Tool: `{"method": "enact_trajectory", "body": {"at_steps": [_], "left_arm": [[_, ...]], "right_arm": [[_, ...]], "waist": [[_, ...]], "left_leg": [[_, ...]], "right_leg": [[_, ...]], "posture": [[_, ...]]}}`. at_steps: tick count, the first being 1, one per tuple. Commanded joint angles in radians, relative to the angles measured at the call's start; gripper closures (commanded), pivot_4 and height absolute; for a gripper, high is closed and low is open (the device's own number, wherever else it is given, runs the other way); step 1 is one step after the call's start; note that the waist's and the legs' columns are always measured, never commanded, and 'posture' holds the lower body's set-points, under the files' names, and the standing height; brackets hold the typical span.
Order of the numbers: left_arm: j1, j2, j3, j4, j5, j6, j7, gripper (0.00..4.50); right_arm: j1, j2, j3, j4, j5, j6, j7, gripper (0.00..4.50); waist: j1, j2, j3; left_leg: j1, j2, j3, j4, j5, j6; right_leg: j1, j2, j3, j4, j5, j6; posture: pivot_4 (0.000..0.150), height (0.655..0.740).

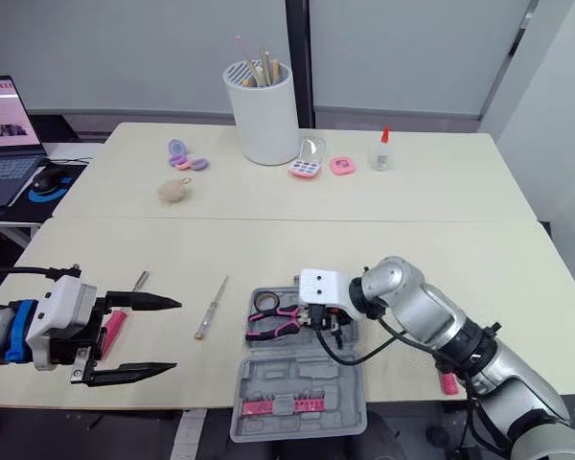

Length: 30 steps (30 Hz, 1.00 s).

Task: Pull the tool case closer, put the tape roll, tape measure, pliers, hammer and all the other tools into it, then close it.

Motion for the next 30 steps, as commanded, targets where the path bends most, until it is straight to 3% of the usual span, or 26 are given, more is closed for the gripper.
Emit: {"method": "enact_trajectory", "body": {"at_steps": [1,28,30], "left_arm": [[0.0,0.012,0.012,-0.004,0.002,-0.027,0.0,0.0],[0.012,0.011,-0.015,-0.067,-0.009,0.0,0.029,0.0],[0.011,0.011,-0.017,-0.067,-0.009,0.001,0.031,0.0]], "right_arm": [[-0.009,0.011,-0.002,-0.007,-0.02,-0.027,-0.008,3.22],[0.071,0.057,0.036,0.119,-0.099,-0.113,-0.016,3.22],[0.066,0.059,0.026,0.117,-0.093,-0.116,-0.012,2.51]], "waist": [[0.0,0.0,0.0],[-0.001,0.0,0.0],[-0.001,0.0,0.0]], "left_leg": [[0.0,0.0,0.0,0.0,0.0,0.0],[0.0,0.0,0.0,0.0,0.0,0.0],[0.0,0.0,0.0,0.0,0.0,0.0]], "right_leg": [[0.0,0.0,0.0,0.0,0.0,0.0],[0.0,0.001,0.0,0.0,0.0,0.0],[0.0,0.001,0.0,0.0,0.0,0.0]], "posture": [[0.15,0.74],[0.15,0.74],[0.15,0.74]]}}
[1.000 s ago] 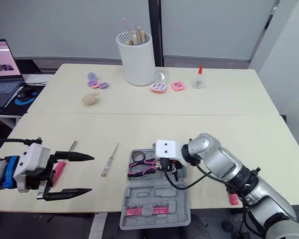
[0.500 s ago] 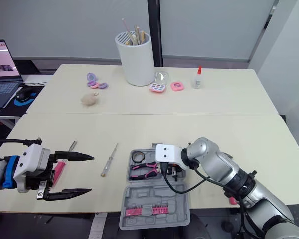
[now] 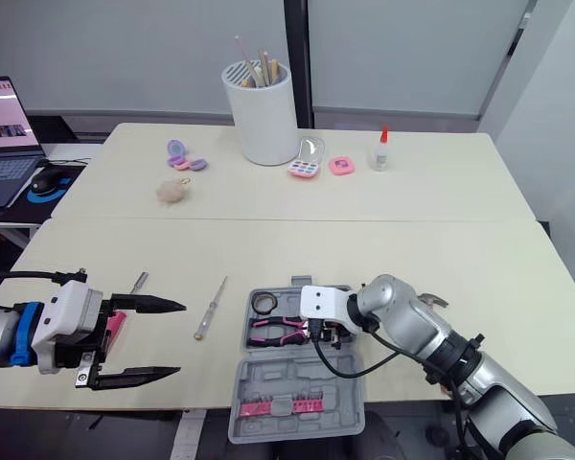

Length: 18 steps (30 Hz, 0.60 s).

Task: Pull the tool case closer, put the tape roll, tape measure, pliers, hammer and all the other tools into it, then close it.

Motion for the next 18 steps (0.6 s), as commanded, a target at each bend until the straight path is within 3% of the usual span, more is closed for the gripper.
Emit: {"method": "enact_trajectory", "body": {"at_steps": [1,7,11,18], "left_arm": [[-0.005,0.011,-0.007,-0.025,-0.011,-0.001,0.007,0.0],[-0.022,0.012,-0.02,-0.012,-0.007,-0.006,0.008,0.0],[-0.043,0.008,-0.039,-0.006,-0.004,-0.008,0.012,0.0],[-0.058,0.01,-0.051,0.0,-0.005,-0.01,0.015,0.0]], "right_arm": [[-0.002,-0.003,-0.019,-0.017,0.007,-0.015,0.021,2.33],[0.001,0.009,-0.103,-0.066,0.085,-0.034,0.04,0.8],[0.055,0.039,-0.177,-0.062,0.153,-0.152,0.024,0.8],[0.143,0.12,-0.228,0.018,0.172,-0.322,-0.06,2.53]], "waist": [[0.0,0.0,0.0],[0.0,0.0,0.0],[0.0,0.0,0.0],[0.0,0.0,0.0]], "left_leg": [[0.0,0.0,0.0,0.0,0.0,0.0],[0.0,0.0,0.0,0.0,0.0,0.0],[0.0,0.0,0.0,0.0,0.0,0.0],[0.0,0.0,0.0,0.0,0.0,0.0]], "right_leg": [[0.0,0.0,0.0,0.0,0.0,0.0],[0.0,0.0,0.0,0.0,0.0,0.0],[0.0,0.0,0.0,0.0,0.0,0.0],[0.0,0.0,0.0,0.0,0.0,0.0]], "posture": [[0.15,0.74],[0.15,0.74],[0.15,0.74],[0.15,0.74]]}}
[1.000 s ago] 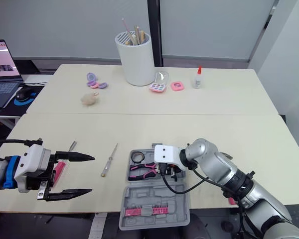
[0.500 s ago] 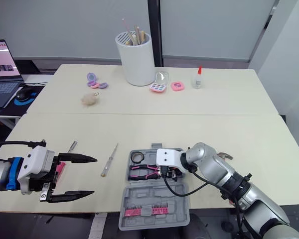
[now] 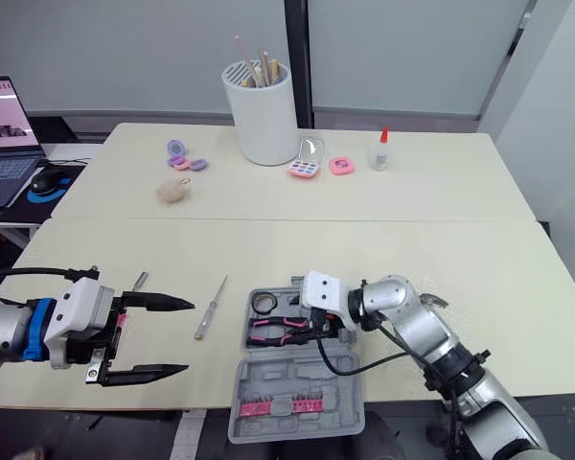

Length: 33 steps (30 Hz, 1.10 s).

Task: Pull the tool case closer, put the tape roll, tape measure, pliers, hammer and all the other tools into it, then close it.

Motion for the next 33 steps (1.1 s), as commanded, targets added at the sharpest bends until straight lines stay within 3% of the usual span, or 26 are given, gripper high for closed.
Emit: {"method": "enact_trajectory", "body": {"at_steps": [1,9,20,30,33], "left_arm": [[-0.011,0.011,0.006,-0.005,-0.006,-0.013,0.002,0.0],[-0.021,0.01,-0.004,0.001,-0.003,-0.012,0.011,0.0],[0.01,-0.007,0.001,-0.02,0.005,-0.023,0.027,0.0],[0.039,-0.034,0.002,-0.027,0.013,-0.06,0.067,0.0],[0.047,-0.05,0.008,-0.028,0.006,-0.06,0.086,0.0]], "right_arm": [[0.014,0.04,-0.039,0.019,0.019,-0.075,-0.041,2.76],[0.037,0.079,-0.012,0.139,-0.013,-0.127,-0.057,4.48],[0.042,0.064,0.054,0.342,-0.166,-0.244,-0.108,4.48],[0.04,0.039,0.048,0.388,-0.206,-0.327,-0.109,4.48],[0.048,0.049,-0.002,0.303,-0.135,-0.267,-0.092,4.48]], "waist": [[0.0,0.0,0.0],[0.001,0.0,0.0],[0.0,0.0,-0.001],[0.001,-0.001,-0.002],[0.001,-0.001,-0.002]], "left_leg": [[0.0,0.0,0.0,0.0,0.0,0.0],[0.0,0.0,0.0,0.0,0.0,0.0],[0.007,0.0,0.001,-0.001,0.0,0.0],[0.009,0.0,0.002,-0.001,0.0,0.0],[0.009,0.0,0.002,-0.001,0.0,0.0]], "right_leg": [[0.0,0.0,0.0,0.0,0.0,0.0],[0.0,0.0,0.0,0.0,0.0,0.0],[0.005,0.001,0.002,0.0,0.0,0.0],[0.006,0.0,0.002,0.001,0.0,0.0],[0.006,0.0,0.002,0.001,0.0,0.0]], "posture": [[0.15,0.74],[0.15,0.74],[0.15,0.74],[0.15,0.74],[0.15,0.74]]}}
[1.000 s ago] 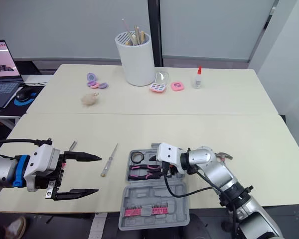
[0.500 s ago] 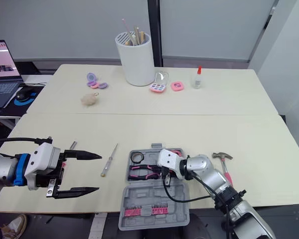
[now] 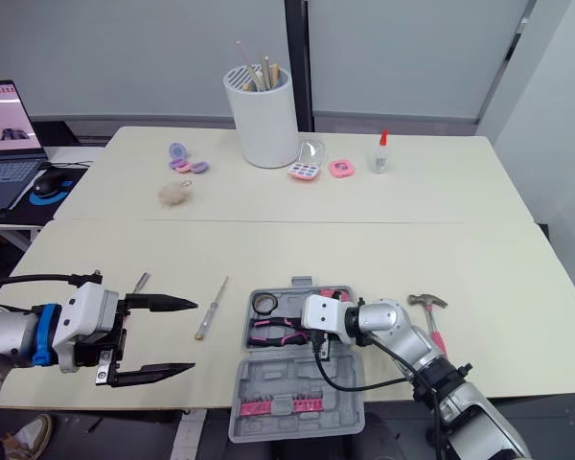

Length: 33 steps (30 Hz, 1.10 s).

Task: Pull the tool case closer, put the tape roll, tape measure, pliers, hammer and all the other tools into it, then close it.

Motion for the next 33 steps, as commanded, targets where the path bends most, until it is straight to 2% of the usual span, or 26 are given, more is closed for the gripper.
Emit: {"method": "enact_trajectory", "body": {"at_steps": [1,4,8,11,17,22,28,33], "left_arm": [[0.006,-0.022,0.024,-0.018,-0.027,0.007,0.032,0.0],[0.021,-0.021,0.062,0.0,-0.061,0.075,0.054,0.0],[0.015,0.0,0.12,0.062,-0.093,0.152,0.074,0.0],[-0.036,0.053,0.203,0.197,-0.135,0.242,0.071,0.0],[-0.094,0.147,0.294,0.496,-0.085,0.212,0.023,0.0],[-0.123,0.221,0.329,0.774,-0.006,0.092,-0.017,0.0],[-0.18,0.298,0.293,1.134,0.087,-0.06,-0.044,0.0],[-0.276,0.295,0.242,1.288,0.131,-0.128,-0.028,0.0]], "right_arm": [[0.027,-0.018,-0.06,-0.089,0.069,0.121,0.032,4.48],[0.014,-0.042,-0.148,-0.281,0.204,0.289,0.079,4.48],[-0.007,-0.151,-0.248,-0.473,0.356,0.472,0.167,3.69],[-0.027,-0.324,-0.386,-0.549,0.481,0.604,0.259,3.04],[0.031,-0.591,-0.594,-0.499,0.534,0.637,0.31,1.65],[0.143,-0.741,-0.7,-0.347,0.445,0.508,0.308,0.05],[0.238,-0.816,-0.822,-0.187,0.447,0.447,0.334,0.02],[0.281,-0.835,-0.842,-0.13,0.444,0.447,0.342,0.02]], "waist": [[0.0,0.0,0.0],[0.002,0.001,0.001],[0.001,0.002,0.002],[0.002,0.002,0.002],[0.001,0.002,0.002],[-0.002,0.002,0.002],[-0.002,0.002,0.002],[0.0,0.002,0.002]], "left_leg": [[0.0,0.0,0.0,0.0,0.0,0.0],[-0.002,0.0,0.0,0.0,0.0,0.0],[-0.002,0.0,0.0,0.0,0.0,0.0],[-0.001,0.001,-0.001,0.0,0.0,0.0],[-0.002,-0.001,0.001,-0.002,0.0,0.0],[-0.002,0.0,0.003,-0.003,0.0,0.0],[-0.001,0.001,0.006,-0.003,0.0,0.0],[-0.002,0.001,0.008,-0.003,0.0,0.0]], "right_leg": [[0.0,0.0,0.0,0.0,0.0,0.0],[-0.001,0.0,0.0,0.0,0.0,0.0],[-0.001,-0.001,-0.001,0.001,0.0,0.0],[-0.001,0.0,-0.001,0.001,0.0,0.0],[-0.002,-0.002,0.0,-0.002,-0.001,0.0],[-0.005,-0.001,0.0,-0.002,-0.001,-0.001],[-0.005,-0.002,0.001,-0.002,-0.001,-0.002],[-0.005,-0.002,0.001,-0.002,-0.001,-0.002]], "posture": [[0.15,0.74],[0.15,0.74],[0.15,0.74],[0.15,0.74],[0.15,0.74],[0.15,0.74],[0.15,0.74],[0.15,0.74]]}}
